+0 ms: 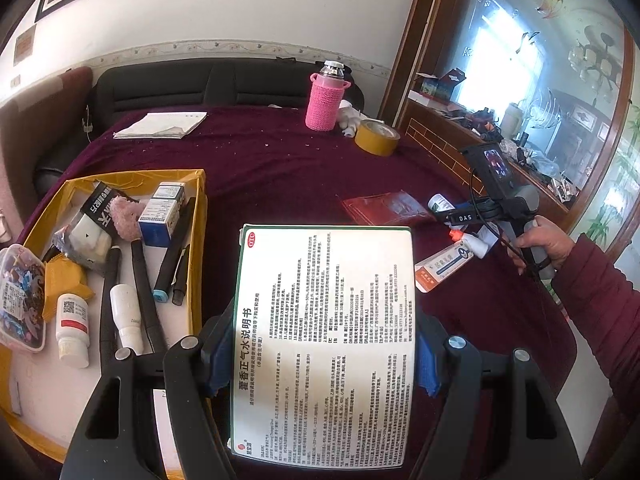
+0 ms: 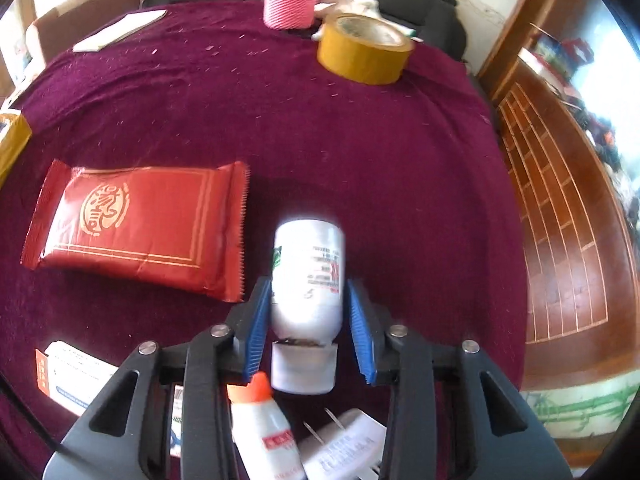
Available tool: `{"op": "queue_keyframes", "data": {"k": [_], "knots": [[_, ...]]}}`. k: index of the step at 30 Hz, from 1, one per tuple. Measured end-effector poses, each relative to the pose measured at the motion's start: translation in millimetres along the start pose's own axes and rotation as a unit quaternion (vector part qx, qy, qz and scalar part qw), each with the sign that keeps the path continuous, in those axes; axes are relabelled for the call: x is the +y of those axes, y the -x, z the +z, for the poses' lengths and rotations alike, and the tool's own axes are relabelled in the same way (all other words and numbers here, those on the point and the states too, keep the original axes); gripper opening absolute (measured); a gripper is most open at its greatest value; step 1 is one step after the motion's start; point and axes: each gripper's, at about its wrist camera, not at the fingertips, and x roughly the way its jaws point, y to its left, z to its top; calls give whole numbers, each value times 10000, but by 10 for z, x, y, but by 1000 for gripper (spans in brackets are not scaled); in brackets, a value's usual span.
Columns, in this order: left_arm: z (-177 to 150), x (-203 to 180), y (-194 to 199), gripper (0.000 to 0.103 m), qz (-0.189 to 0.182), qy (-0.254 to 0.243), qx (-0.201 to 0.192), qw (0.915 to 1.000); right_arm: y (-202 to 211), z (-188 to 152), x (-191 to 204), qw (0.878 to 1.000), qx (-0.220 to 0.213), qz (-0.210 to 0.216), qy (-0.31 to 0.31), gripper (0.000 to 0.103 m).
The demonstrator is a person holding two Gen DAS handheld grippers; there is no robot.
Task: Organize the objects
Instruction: 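Grasp the large white bottle with the right tool while the left tool holds the leaflet, then carry the leaflet and white bottle over the yellow tray with both tools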
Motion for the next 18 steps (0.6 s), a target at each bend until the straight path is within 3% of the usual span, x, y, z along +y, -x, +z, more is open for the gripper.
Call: {"op": "queue_keyframes", "data": {"k": [7,13,18], "knots": [[69,233,281,65,-8,353,-208,9992,134,-1,-65,9972,-97,188,-717,31],[173,760,891,66,579,666,-818,9927,857,-87,-19,9755,-887,1452,-1396,32],[87,1115,1121,66,1172,944,-877,9847,1338,-39,495,9527,-1236,2480,-1249,32]]}}
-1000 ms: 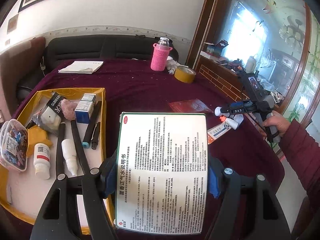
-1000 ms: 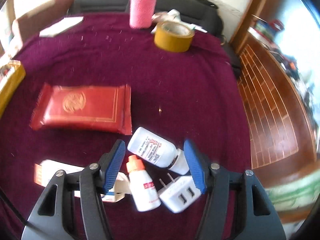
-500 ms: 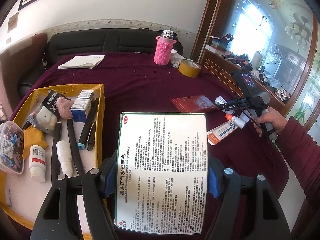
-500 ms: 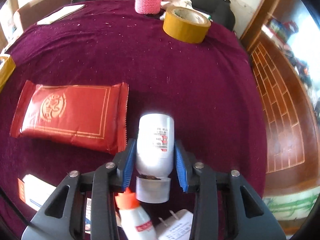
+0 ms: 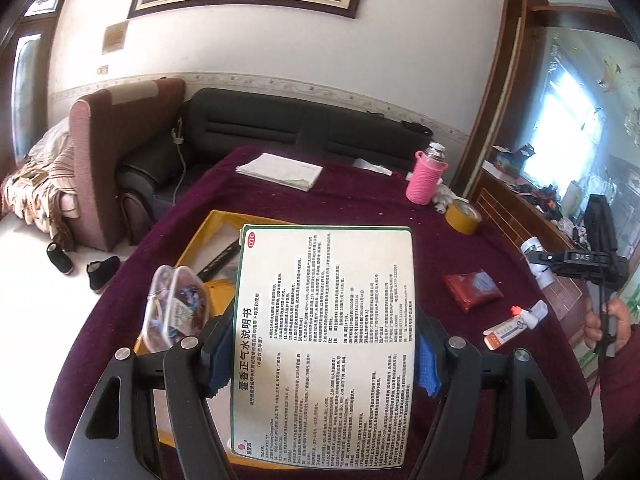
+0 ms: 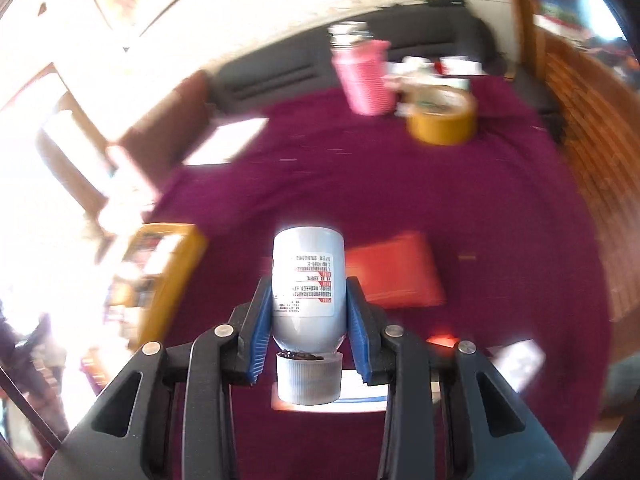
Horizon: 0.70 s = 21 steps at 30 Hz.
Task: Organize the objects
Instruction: 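Carry the leaflet and white bottle over the yellow tray with both tools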
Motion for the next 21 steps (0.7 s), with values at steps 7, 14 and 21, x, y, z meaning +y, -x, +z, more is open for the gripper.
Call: {"op": "queue_keyframes", "data": {"k": [7,14,21], "knots": [[-347,229,-256,66,624,22,637,9960,-552,-320,1241,9885,566,1350,375,32],[-432,465,-613,66,1153,72,1120,9870,-1401,-670,2243,9750,1278,1702,634,32],[-587,650,-804,69,994,378,1440,9838,-1836,-689,2509,9778,1479,1039,1061,32]]}}
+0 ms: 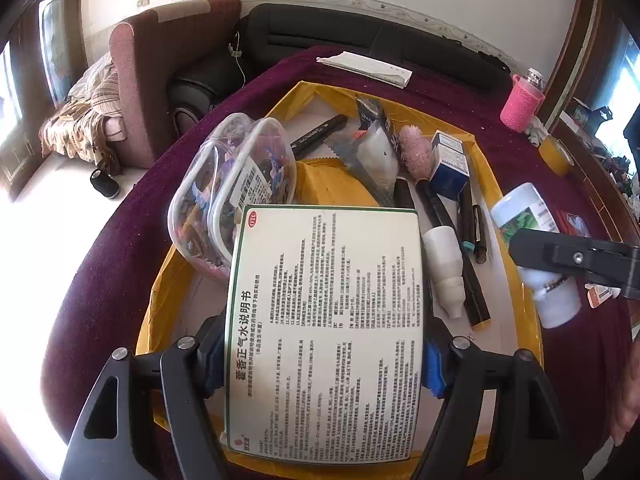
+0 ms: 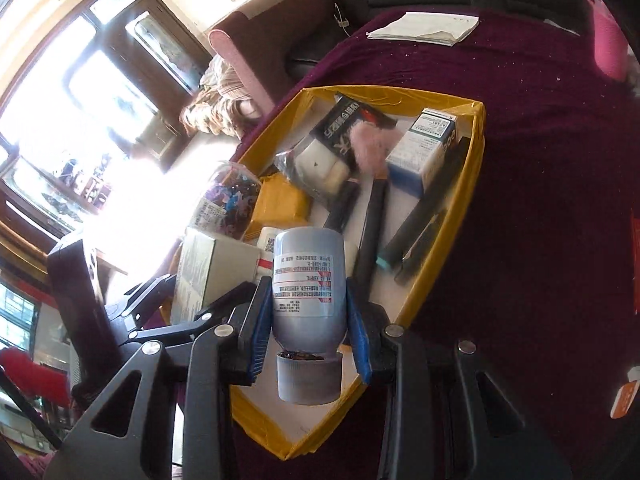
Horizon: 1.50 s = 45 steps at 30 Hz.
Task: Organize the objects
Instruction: 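Carry the leaflet and white bottle over the yellow tray with both tools, then open the left tool to drop the leaflet while the right tool releases the bottle in the tray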
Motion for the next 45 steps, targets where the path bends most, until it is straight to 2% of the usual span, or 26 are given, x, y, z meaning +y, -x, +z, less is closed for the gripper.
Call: {"op": "queue_keyframes", "data": {"k": [4,7,11,17,19,22,24,26,28,33,37,45], "knots": [[28,117,222,69,-381,233,-145,9989,-124,123,28,9995,108,-299,79,32],[64,265,481,71,-709,483,-454,9953,-236,143,36,9992,257,-317,25,32],[122,401,659,71,-824,598,-870,9910,-305,-1,149,9987,412,-295,-4,32],[116,565,635,71,-949,884,-1082,9856,-479,-237,307,9968,717,-363,38,35],[91,585,649,71,-930,949,-1107,9849,-476,-270,392,9962,620,-545,291,37],[59,611,715,71,-668,932,-1228,9858,-359,-276,453,9973,469,-359,436,39],[42,619,755,72,-498,915,-1304,9860,-213,-264,466,9980,199,-323,502,44],[30,597,760,72,-469,913,-1295,9863,-50,-248,455,9972,-106,-489,552,48],[20,515,749,72,-445,823,-1259,9876,110,-254,387,9959,-382,-640,507,51],[27,121,772,72,60,212,-1250,9919,380,-347,112,9942,-742,-751,180,51],[17,-257,798,72,159,-258,-1256,9916,612,-572,-231,9922,-837,-910,-158,51],[-103,-865,715,72,334,-973,-898,9906,1126,-989,-915,9821,-1219,-1053,-972,51]]}}
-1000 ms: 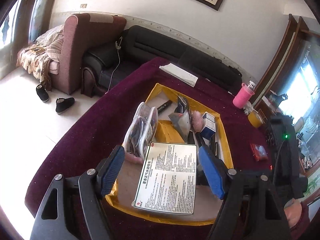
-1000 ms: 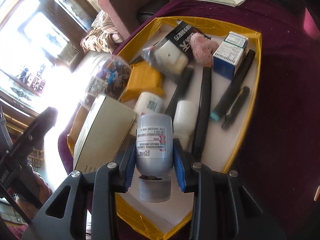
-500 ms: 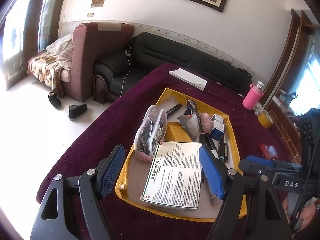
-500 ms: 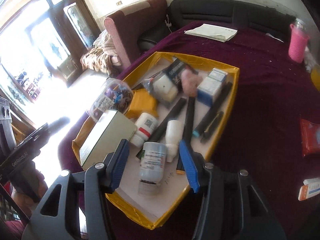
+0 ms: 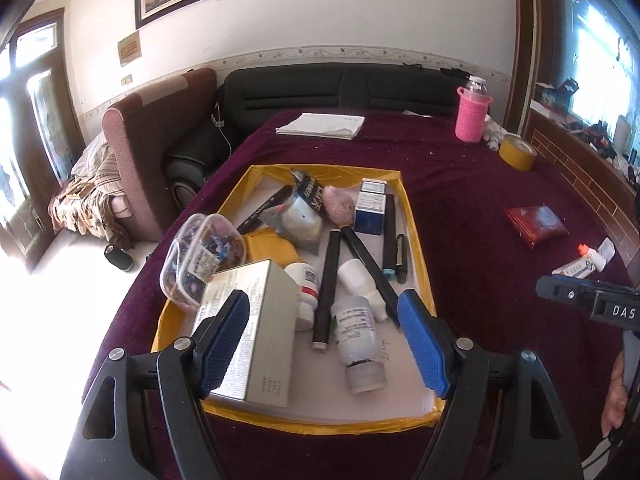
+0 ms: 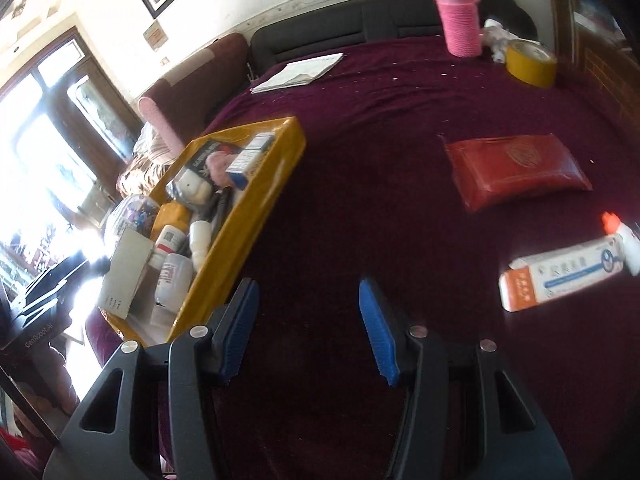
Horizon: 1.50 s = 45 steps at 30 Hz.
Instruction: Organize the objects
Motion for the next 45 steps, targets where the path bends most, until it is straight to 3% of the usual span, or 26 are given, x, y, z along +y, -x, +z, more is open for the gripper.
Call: {"op": "queue_keyframes", "data": {"k": [8,19,22,25,26,27,28,29,32,36,41,45], "knots": [[9,-481,21,72,155,-521,178,9984,442,-119,-731,9962,-388,-108,-768,51],[-5,-956,-90,72,213,-927,430,9945,655,-271,-1269,9892,-632,-124,-1318,52],[66,-941,30,71,273,-678,32,9973,615,-261,-1237,9902,-580,-119,-1265,52],[159,-789,485,74,645,-245,-1183,9906,555,-179,-938,9952,-581,-295,-726,52],[173,-728,651,96,805,-92,-1568,9843,523,-135,-803,9964,-581,-336,-516,52],[177,-686,757,102,917,-12,-1820,9790,479,-87,-647,9972,-578,-352,-308,52],[160,-649,829,102,1090,40,-1949,9747,427,-43,-484,9977,-574,-350,-109,52],[157,-609,846,102,1257,90,-1927,9731,358,7,-289,9977,-570,-348,124,52],[155,-462,713,102,762,-25,-1365,9877,151,77,254,9944,-573,-423,782,52],[57,-236,637,102,1250,250,-1305,9832,-128,37,826,9883,-403,-468,1394,52],[-45,160,612,102,1235,958,-1140,9811,-289,-83,1107,9831,-248,-678,1682,52],[-136,364,450,102,1331,1170,-794,9810,-361,-118,1279,9765,-298,-1038,1865,52]]}}
